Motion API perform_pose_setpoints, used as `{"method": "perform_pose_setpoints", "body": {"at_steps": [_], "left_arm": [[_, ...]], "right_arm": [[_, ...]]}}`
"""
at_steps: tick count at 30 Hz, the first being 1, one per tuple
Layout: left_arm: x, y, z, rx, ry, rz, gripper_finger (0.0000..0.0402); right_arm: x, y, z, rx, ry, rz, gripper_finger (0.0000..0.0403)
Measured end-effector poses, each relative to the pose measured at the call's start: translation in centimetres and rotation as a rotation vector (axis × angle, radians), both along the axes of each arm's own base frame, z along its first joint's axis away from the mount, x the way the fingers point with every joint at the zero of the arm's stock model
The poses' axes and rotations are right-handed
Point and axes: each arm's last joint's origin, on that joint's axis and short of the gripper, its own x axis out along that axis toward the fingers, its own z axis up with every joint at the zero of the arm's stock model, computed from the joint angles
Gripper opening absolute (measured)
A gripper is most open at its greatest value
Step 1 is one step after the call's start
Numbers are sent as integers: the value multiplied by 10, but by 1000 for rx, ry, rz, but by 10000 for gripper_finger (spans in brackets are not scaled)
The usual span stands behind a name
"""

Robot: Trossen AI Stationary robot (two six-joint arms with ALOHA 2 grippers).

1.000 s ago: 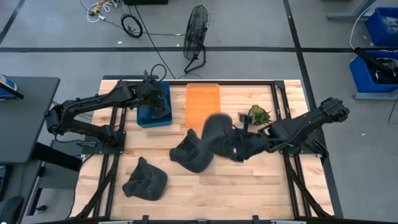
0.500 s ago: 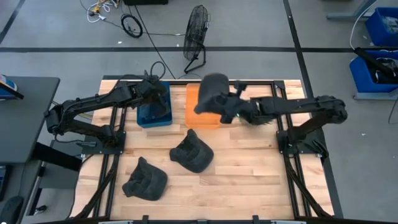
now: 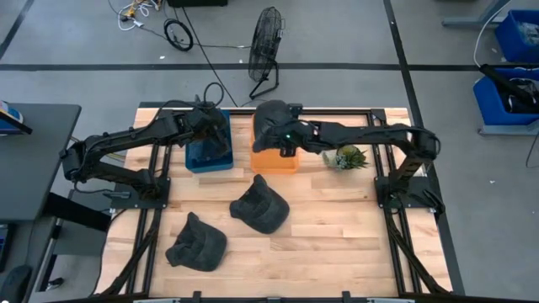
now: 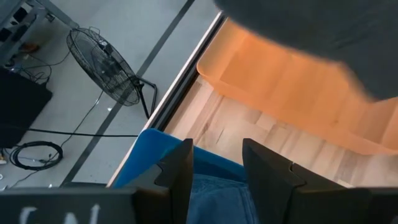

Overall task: Pick & Place hat
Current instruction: Put the right black cap into the orange bin

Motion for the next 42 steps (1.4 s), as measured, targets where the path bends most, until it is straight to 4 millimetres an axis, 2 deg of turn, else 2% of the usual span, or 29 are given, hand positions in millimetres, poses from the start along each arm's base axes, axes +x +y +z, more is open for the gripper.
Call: {"method": "perform_pose_setpoints", "body": {"at_steps": [7, 22, 29, 37, 42], "left_arm": [[0, 0, 0, -1, 1, 0, 142], [0, 0, 0, -3, -1, 3, 142], [0, 0, 0, -3, -1, 3, 142], [0, 0, 0, -3, -1, 3, 142], [0, 0, 0, -3, -1, 3, 142]], "right_arm": [[9, -22, -31, 55, 63, -4, 2], [14, -40, -65, 146, 134, 18, 7], [16, -40, -68, 137, 149, 35, 52], [15, -41, -67, 127, 149, 25, 125], [18, -33, -56, 67, 155, -24, 162]]}}
